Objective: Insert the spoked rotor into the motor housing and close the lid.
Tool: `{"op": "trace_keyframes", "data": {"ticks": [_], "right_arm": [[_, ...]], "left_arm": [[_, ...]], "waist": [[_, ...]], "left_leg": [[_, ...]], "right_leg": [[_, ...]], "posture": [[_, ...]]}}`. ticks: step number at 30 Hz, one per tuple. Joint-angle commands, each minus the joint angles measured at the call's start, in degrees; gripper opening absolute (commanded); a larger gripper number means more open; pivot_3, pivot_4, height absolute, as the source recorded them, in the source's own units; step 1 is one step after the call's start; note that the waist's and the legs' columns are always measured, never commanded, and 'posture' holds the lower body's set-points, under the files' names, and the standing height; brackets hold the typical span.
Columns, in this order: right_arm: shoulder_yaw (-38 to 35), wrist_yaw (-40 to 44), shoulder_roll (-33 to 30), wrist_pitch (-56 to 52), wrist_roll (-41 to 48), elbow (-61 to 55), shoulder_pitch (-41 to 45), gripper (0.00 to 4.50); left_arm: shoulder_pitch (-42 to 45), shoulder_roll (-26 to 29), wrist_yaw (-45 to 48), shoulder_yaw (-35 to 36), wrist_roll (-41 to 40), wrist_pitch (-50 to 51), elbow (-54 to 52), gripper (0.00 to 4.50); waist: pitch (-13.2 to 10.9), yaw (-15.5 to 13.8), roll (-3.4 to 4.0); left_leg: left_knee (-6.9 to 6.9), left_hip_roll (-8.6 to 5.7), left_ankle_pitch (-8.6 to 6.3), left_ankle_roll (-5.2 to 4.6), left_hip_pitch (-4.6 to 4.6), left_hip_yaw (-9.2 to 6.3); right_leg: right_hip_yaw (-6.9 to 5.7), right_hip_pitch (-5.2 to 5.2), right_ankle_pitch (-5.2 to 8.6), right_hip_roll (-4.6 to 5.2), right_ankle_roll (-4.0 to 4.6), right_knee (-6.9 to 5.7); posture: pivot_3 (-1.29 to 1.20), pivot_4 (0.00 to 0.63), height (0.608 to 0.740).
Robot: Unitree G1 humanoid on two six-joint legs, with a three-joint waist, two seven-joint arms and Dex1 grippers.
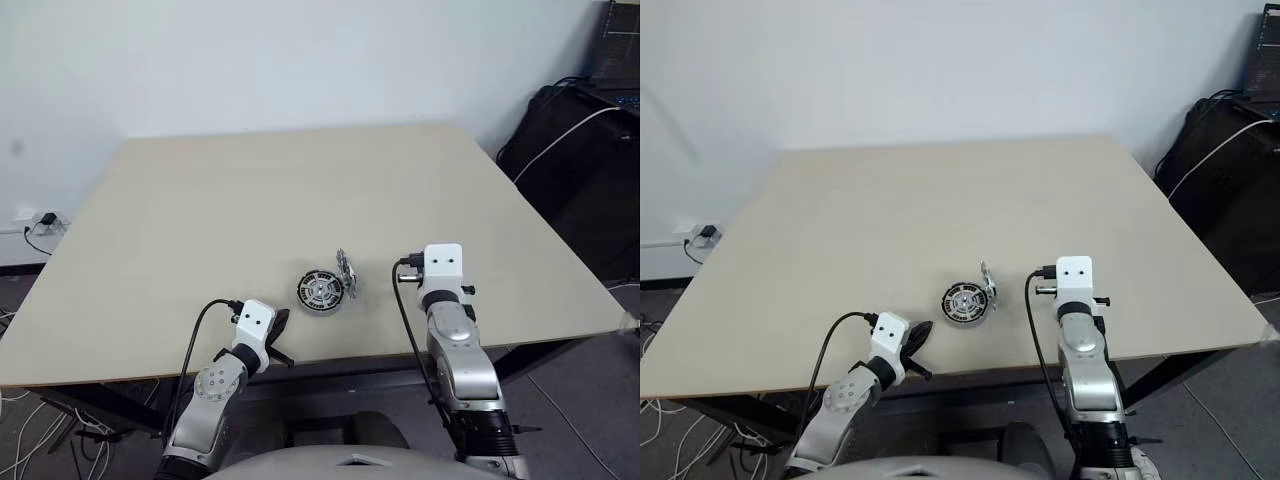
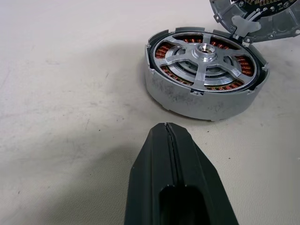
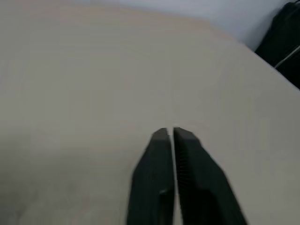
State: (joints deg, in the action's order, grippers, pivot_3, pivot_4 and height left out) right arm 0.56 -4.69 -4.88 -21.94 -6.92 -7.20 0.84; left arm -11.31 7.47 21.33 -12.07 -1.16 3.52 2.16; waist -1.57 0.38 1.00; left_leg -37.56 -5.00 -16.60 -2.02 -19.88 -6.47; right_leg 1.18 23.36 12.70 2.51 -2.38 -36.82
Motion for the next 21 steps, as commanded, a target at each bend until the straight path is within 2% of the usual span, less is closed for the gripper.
{"op": "trace_keyframes", "data": {"ticks": [1,10,21], "right_arm": [[2.32,2.28,0.49,1.20,0.23,-1.11,0.62,0.03],[8.52,13.40,1.07,1.47,5.41,-2.89,2.02,0.03],[12.60,13.25,1.68,1.61,2.22,1.42,4.60,0.03]], "left_arm": [[0.72,0.41,0.34,-0.16,-0.18,-0.16,-2.03,0.00],[0.34,0.25,-0.19,0.12,-0.21,0.03,-2.39,0.00],[-0.23,0.52,-0.49,0.68,-0.23,0.15,-2.96,0.00]], "waist": [[0.00,0.00,-0.01],[-0.05,-0.11,-0.08],[-0.06,-0.26,-0.11]], "left_leg": [[0.00,0.00,0.00,0.00,0.00,0.00],[-0.01,0.00,-0.01,-0.01,0.02,-0.02],[-0.03,0.00,-0.01,0.00,0.07,-0.03]], "right_leg": [[0.00,0.00,0.00,0.00,0.00,0.00],[-0.04,0.03,0.00,0.01,-0.01,0.03],[-0.06,0.06,0.00,0.01,-0.01,0.02]], "posture": [[0.00,0.000,0.740],[0.00,0.000,0.740],[0.00,0.000,0.740]]}}
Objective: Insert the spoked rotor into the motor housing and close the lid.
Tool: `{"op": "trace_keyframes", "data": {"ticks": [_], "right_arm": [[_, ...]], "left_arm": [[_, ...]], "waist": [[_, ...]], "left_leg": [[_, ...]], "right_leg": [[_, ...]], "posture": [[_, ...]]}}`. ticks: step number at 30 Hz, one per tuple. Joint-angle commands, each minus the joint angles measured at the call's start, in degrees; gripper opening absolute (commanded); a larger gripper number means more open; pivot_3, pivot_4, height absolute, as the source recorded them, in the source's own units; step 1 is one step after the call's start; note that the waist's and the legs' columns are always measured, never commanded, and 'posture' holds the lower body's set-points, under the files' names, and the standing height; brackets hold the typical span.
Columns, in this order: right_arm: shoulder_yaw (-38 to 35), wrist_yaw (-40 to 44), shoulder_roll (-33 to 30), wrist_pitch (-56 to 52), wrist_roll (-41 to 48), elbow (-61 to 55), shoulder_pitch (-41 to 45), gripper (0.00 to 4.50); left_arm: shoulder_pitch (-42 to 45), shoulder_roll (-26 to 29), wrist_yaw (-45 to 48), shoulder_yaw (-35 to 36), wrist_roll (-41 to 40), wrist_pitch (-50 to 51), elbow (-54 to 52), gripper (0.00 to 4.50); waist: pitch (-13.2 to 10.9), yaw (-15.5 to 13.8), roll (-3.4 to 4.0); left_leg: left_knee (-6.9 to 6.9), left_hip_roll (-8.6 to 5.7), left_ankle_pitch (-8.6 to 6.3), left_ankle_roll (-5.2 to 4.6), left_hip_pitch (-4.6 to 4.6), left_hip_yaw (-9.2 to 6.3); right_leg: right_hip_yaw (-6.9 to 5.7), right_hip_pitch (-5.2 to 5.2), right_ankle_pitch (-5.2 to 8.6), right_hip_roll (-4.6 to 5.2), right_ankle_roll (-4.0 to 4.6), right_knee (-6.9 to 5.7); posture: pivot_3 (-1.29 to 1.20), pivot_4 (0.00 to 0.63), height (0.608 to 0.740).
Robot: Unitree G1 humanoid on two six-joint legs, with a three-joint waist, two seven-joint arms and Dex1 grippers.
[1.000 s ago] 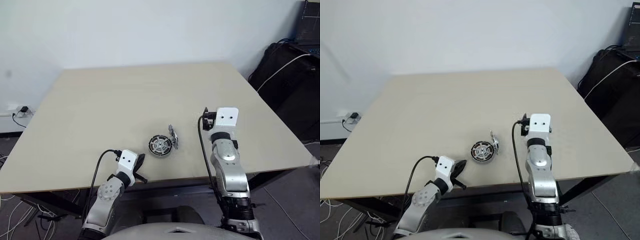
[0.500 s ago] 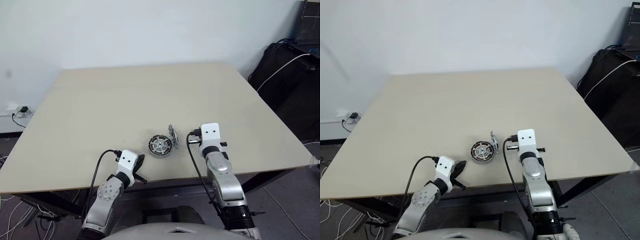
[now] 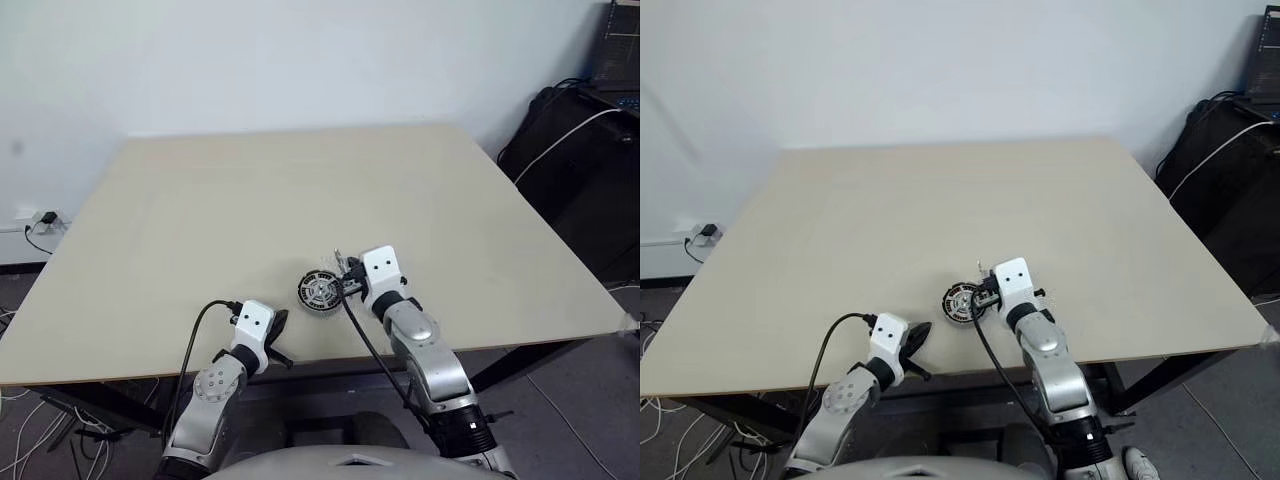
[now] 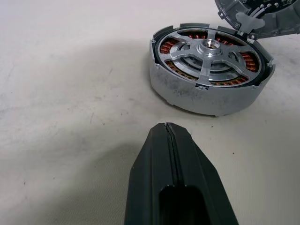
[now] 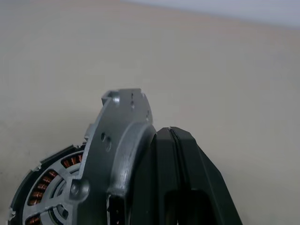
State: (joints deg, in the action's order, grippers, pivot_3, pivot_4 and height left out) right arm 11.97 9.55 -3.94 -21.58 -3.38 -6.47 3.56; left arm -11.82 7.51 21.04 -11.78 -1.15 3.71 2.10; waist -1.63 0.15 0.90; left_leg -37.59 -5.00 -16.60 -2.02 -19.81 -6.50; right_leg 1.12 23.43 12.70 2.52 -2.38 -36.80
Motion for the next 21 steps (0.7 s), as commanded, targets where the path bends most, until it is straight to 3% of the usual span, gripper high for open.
{"op": "trace_keyframes", "data": {"ticks": [1,11,21], "right_arm": [[1.61,-1.39,0.95,1.48,-1.99,1.44,2.23,0.03],[7.30,-2.93,3.23,6.19,-6.75,12.62,5.81,0.03],[6.68,-4.09,5.34,11.16,-6.84,23.95,8.59,0.03]], "left_arm": [[0.25,0.53,-0.21,0.43,-0.23,-0.02,-2.95,0.00],[0.07,1.06,-0.41,0.57,-0.25,0.29,-3.39,0.00],[-0.70,1.46,-0.94,0.83,-0.35,0.51,-4.28,0.00]], "waist": [[0.00,-0.06,-0.01],[0.00,0.11,-0.03],[0.06,0.35,-0.09]], "left_leg": [[0.00,0.00,0.00,0.00,0.02,-0.01],[0.00,0.00,0.00,0.01,0.07,0.00],[0.00,-0.01,0.00,0.01,0.15,0.00]], "right_leg": [[0.00,0.00,0.00,0.00,0.00,0.00],[0.01,-0.01,0.00,-0.02,0.01,-0.01],[0.01,-0.06,-0.01,-0.03,0.02,-0.04]], "posture": [[0.00,0.000,0.740],[0.00,0.000,0.740],[0.00,0.000,0.740]]}}
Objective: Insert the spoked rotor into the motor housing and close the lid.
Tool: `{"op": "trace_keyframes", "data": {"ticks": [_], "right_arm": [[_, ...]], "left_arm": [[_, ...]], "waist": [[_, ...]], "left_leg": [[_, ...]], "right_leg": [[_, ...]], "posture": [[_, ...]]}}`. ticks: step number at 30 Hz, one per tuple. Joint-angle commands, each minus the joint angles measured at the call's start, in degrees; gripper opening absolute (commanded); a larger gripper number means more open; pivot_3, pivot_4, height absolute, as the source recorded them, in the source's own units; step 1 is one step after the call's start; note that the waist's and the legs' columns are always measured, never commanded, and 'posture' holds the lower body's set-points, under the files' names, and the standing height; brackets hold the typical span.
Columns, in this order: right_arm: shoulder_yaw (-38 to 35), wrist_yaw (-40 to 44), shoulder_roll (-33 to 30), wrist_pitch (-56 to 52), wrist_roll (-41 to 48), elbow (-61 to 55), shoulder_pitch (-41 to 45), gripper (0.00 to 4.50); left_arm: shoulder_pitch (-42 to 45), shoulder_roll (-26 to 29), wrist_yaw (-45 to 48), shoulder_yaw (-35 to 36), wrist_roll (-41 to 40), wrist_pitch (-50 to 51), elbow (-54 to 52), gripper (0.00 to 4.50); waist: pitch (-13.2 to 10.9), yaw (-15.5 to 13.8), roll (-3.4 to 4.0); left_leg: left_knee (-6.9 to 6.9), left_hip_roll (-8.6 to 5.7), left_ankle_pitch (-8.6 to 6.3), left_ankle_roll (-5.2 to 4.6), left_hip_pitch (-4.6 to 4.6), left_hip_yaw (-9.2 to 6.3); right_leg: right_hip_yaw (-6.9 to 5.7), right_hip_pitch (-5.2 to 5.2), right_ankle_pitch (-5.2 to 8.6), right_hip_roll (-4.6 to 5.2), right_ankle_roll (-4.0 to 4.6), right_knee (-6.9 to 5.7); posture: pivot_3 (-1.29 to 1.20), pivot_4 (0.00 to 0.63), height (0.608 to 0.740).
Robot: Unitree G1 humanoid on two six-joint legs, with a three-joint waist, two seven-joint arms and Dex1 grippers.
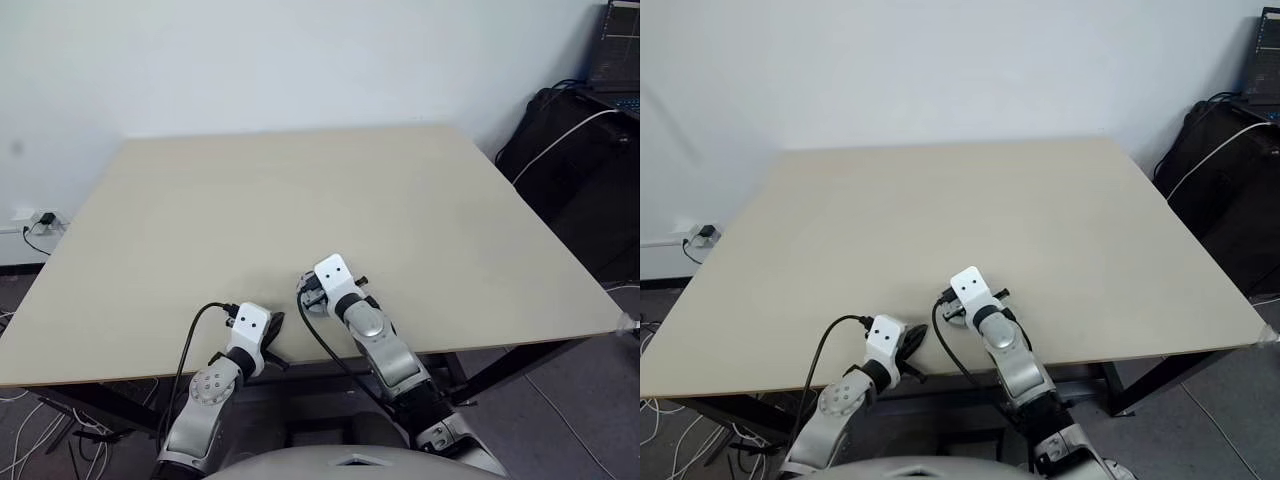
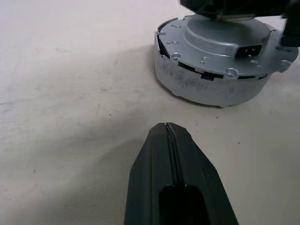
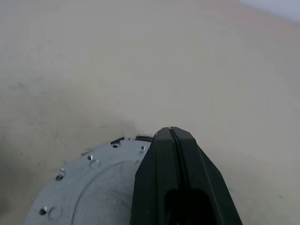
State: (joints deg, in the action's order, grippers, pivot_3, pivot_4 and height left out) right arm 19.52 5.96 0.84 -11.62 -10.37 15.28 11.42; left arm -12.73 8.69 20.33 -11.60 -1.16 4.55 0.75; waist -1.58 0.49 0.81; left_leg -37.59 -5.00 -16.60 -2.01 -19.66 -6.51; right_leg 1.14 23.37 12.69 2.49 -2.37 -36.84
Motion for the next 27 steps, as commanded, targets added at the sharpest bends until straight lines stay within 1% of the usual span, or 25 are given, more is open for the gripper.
{"op": "trace_keyframes", "data": {"ticks": [1,5,7,11,17,23,27], "right_arm": [[-1.08,-0.56,0.60,1.64,0.26,2.36,0.76,0.03],[-3.59,0.86,1.18,2.65,3.52,-0.45,0.07,0.03],[-4.10,3.61,0.41,3.90,5.51,-3.21,-0.75,0.03],[-7.21,10.53,-0.39,3.84,13.91,-12.22,-4.13,0.03],[-9.01,17.56,-3.10,2.13,22.16,-23.86,-8.96,0.03],[-6.89,23.41,-9.22,1.53,24.30,-32.63,-13.78,0.03],[-6.97,24.05,-10.60,0.56,25.24,-34.46,-14.76,0.03]], "left_arm": [[0.15,0.32,-0.29,0.67,-0.36,-0.30,-3.01,0.00],[0.04,0.45,-0.47,0.64,-0.40,-0.26,-3.23,0.00],[0.09,0.48,-0.46,0.62,-0.45,-0.30,-3.25,0.00],[0.50,0.33,-0.41,0.36,-0.36,-0.39,-2.92,0.00],[0.88,0.20,-0.08,-0.09,-0.38,-0.56,-2.47,0.00],[1.10,0.15,0.22,-0.33,-0.45,-0.62,-2.12,0.00],[1.35,0.03,0.40,-0.45,-0.45,-0.65,-1.76,0.00]], "waist": [[0.04,0.04,-0.04],[0.06,0.02,-0.06],[0.05,-0.02,-0.06],[0.04,0.00,-0.05],[0.02,-0.04,-0.05],[-0.01,-0.27,-0.10],[-0.03,-0.43,-0.13]], "left_leg": [[0.00,0.00,0.00,0.00,0.02,0.00],[0.00,0.00,0.00,0.00,0.03,-0.01],[0.00,0.00,0.00,0.00,0.02,-0.01],[0.00,-0.01,-0.01,-0.02,-0.05,-0.03],[-0.02,0.00,-0.01,-0.02,-0.04,-0.04],[-0.04,0.00,-0.02,-0.04,-0.06,-0.03],[-0.07,0.02,-0.02,-0.03,-0.06,-0.03]], "right_leg": [[0.00,-0.01,0.00,0.00,0.00,-0.01],[0.01,-0.03,0.00,0.00,0.00,-0.01],[0.01,-0.03,0.00,0.00,0.00,-0.01],[0.02,0.01,0.00,0.00,0.00,0.02],[0.00,-0.02,0.01,0.01,-0.02,0.02],[-0.01,-0.04,0.01,0.03,-0.03,0.04],[-0.02,-0.04,0.01,0.03,-0.04,0.03]], "posture": [[0.00,0.000,0.740],[0.00,0.000,0.740],[0.00,0.000,0.740],[0.00,0.000,0.740],[0.00,0.000,0.740],[0.00,0.000,0.740],[0.00,0.000,0.740]]}}
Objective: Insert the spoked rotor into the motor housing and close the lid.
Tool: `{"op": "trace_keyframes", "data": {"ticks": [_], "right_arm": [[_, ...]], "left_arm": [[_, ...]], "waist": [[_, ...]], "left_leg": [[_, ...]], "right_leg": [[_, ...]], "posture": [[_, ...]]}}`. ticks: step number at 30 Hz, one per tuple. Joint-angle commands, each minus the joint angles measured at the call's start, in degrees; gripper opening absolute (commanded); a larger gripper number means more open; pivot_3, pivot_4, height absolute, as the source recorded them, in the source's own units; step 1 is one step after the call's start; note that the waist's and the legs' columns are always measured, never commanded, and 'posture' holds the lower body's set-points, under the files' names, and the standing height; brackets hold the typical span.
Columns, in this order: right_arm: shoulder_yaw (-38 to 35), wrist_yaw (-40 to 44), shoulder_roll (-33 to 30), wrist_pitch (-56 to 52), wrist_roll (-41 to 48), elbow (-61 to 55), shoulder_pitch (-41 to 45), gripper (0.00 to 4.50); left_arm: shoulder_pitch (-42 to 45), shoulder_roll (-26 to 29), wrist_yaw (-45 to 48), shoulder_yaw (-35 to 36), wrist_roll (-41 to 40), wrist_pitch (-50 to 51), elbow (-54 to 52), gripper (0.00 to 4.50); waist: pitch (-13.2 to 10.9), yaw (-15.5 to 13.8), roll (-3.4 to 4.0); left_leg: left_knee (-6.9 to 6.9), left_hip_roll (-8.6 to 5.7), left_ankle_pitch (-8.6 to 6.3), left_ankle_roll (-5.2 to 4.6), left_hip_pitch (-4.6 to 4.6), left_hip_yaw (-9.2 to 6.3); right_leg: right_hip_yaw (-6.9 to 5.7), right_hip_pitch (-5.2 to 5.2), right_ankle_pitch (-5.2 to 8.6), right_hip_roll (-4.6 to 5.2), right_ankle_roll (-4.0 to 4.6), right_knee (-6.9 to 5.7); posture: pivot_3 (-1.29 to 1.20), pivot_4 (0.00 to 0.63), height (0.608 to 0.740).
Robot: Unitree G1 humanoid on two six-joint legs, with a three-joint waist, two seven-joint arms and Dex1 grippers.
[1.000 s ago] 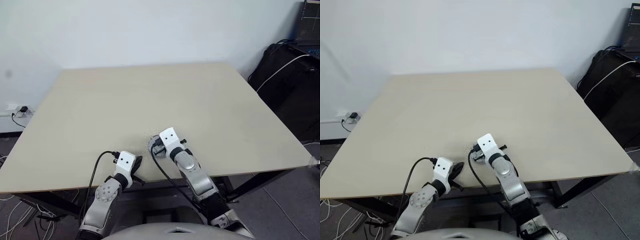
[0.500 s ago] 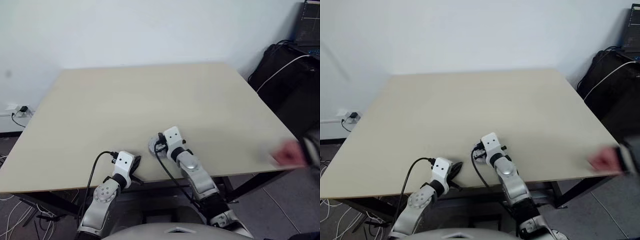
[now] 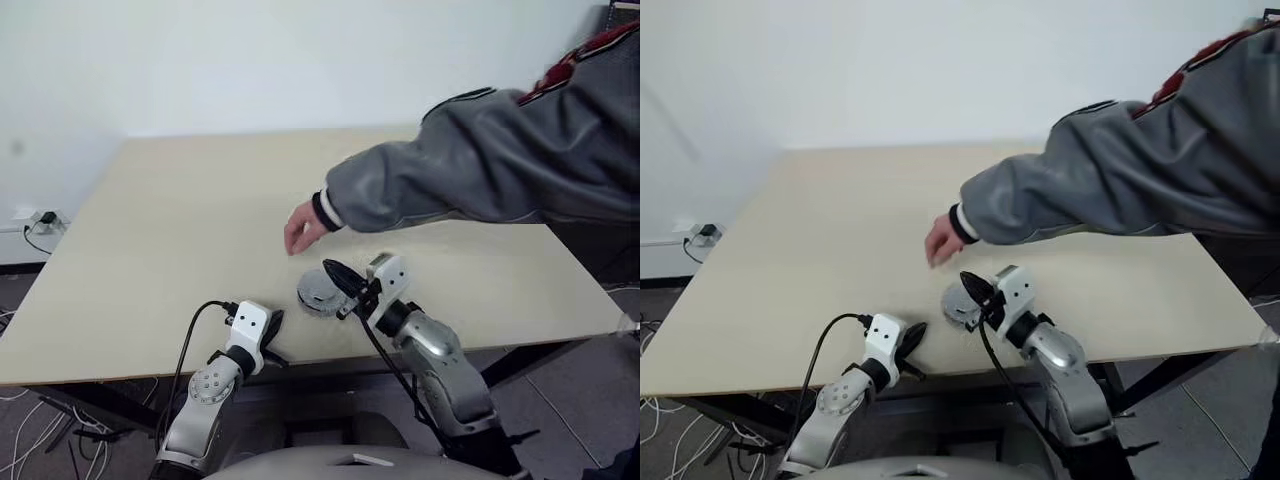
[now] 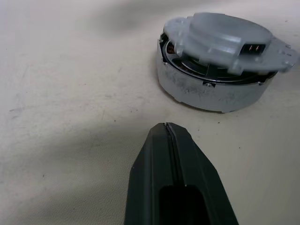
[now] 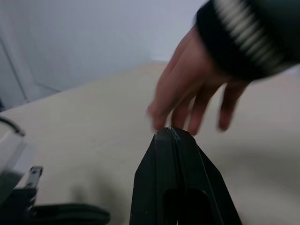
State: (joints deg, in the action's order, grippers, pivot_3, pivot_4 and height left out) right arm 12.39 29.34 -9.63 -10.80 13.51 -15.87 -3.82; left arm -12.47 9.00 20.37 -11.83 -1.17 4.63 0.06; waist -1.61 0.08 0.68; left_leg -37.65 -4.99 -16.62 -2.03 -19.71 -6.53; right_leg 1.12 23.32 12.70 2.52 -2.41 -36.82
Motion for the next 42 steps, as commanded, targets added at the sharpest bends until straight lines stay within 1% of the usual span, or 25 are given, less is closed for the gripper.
{"op": "trace_keyframes", "data": {"ticks": [1,11,42], "right_arm": [[0.19,0.75,-0.29,-0.41,1.55,-3.44,0.41,0.03],[0.99,1.35,-1.18,-1.24,2.61,-3.86,0.52,0.03],[1.83,2.39,-2.05,-2.23,2.55,-4.23,0.95,0.03]], "left_arm": [[1.18,-0.32,0.42,-0.23,-0.43,-0.77,-0.95,0.00],[1.70,-0.48,0.72,0.01,-0.40,-1.02,-0.33,0.00],[1.56,-0.86,0.42,0.08,-0.34,-0.89,-0.85,0.00]], "waist": [[0.00,-0.10,0.00],[-0.11,-1.20,-0.19],[-0.13,-1.23,-0.22]], "left_leg": [[-0.01,0.00,0.00,0.00,0.00,0.00],[-0.03,0.00,-0.01,-0.01,-0.03,0.00],[-0.04,0.00,-0.01,-0.01,-0.02,0.00]], "right_leg": [[0.00,0.00,0.00,0.00,0.00,-0.01],[-0.02,0.00,-0.01,0.00,-0.01,0.02],[-0.04,-0.01,-0.01,0.00,-0.01,0.01]], "posture": [[0.00,0.000,0.740],[0.00,0.000,0.740],[0.00,0.000,0.740]]}}
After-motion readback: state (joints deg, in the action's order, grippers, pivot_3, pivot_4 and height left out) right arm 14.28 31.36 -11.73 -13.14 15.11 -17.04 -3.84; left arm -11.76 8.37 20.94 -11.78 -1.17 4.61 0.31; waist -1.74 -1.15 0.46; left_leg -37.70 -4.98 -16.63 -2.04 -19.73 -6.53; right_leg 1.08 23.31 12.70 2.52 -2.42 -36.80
